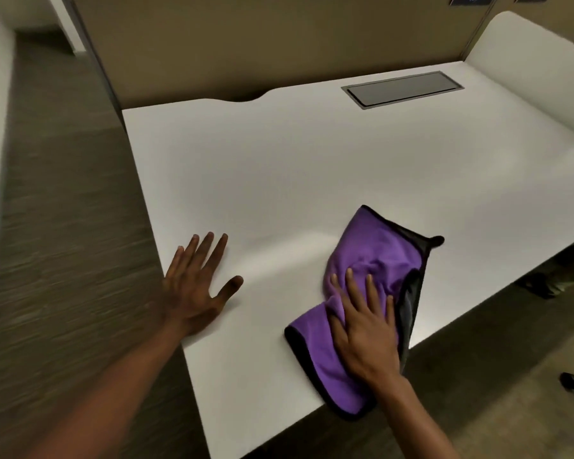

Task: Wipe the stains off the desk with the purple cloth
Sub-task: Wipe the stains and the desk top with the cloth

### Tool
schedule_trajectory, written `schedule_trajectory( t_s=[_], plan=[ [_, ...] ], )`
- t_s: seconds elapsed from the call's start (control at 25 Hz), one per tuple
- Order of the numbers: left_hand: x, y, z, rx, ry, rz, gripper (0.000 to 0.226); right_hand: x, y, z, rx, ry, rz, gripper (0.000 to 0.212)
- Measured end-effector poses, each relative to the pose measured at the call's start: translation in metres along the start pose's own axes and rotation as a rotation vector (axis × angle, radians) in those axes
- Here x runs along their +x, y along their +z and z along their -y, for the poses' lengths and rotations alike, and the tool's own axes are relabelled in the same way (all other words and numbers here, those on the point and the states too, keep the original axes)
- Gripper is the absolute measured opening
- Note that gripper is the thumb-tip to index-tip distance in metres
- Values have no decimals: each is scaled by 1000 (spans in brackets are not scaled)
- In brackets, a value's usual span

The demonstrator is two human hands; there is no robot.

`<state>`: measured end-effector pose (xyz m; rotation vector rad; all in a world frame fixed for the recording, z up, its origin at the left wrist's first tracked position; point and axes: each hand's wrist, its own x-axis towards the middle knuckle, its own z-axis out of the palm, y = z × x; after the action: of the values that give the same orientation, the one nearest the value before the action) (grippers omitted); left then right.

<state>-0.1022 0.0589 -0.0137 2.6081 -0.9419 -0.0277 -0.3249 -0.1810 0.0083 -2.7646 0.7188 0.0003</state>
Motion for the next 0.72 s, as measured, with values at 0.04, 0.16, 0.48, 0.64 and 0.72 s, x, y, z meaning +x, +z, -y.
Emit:
schedule_trajectory(
  t_s=[0.04, 0.16, 0.48, 0.64, 0.72],
  plan=[
    [-1, 0, 0, 1, 0, -7, 84, -10, 4, 17, -13, -62, 36, 57],
    [-1, 0, 0, -17, 7, -17, 84, -2, 12, 61, -38, -217, 144, 60],
    [1, 1, 2, -53, 11, -96, 88, 131, 24, 153, -53, -438, 202, 68],
    [0, -5, 0, -49, 23, -67, 88, 91, 22, 135, 25, -490, 213, 62],
    [-1, -8, 0, -35, 7, -24, 88, 51, 14, 117, 42, -482, 251, 59]
  ],
)
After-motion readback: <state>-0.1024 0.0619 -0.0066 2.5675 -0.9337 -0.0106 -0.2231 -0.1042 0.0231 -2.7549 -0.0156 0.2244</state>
